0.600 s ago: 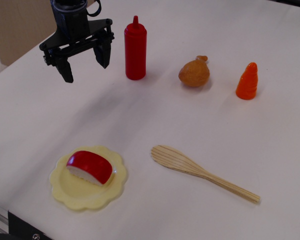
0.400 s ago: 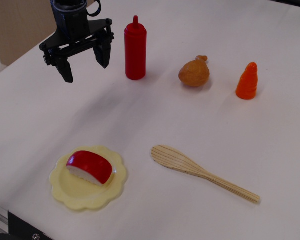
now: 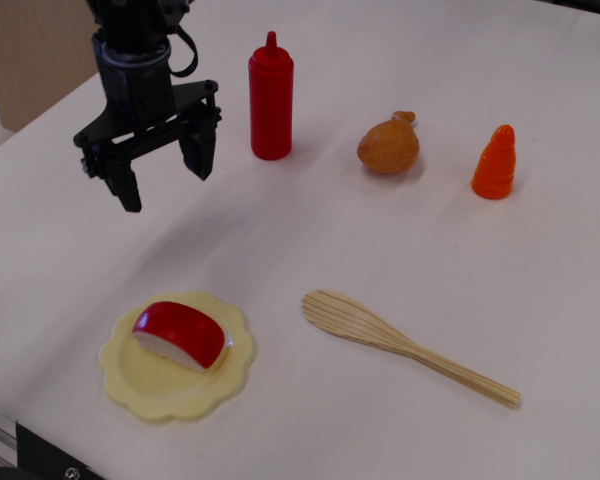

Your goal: Take sushi off plate

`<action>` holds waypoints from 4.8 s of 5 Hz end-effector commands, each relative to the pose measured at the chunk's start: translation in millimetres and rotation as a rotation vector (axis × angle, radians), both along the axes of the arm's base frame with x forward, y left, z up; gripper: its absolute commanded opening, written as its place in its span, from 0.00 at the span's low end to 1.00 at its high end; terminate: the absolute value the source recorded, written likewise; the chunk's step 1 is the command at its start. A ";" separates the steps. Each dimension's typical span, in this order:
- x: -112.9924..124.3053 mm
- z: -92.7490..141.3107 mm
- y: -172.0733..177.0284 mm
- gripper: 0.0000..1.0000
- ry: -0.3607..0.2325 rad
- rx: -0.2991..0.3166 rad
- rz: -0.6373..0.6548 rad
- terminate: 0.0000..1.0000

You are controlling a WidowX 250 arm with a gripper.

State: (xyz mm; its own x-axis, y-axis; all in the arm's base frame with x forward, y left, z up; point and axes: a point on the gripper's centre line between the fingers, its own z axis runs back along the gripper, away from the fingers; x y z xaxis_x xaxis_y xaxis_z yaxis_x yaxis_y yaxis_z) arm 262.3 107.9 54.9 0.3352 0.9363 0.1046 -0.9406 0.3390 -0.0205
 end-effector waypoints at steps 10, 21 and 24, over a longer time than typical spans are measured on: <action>-58.3 -36.4 -60.3 0.00 0.065 0.026 0.208 0.00; 77.9 -25.9 -70.4 0.00 -0.153 0.023 0.062 0.00; 70.5 -7.5 -59.6 1.00 -0.151 -0.005 0.079 0.00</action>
State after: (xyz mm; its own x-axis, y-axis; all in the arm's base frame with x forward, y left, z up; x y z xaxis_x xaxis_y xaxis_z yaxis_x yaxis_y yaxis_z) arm 326.2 49.9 23.8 0.2531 0.9601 0.1188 -0.9590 0.2652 -0.1001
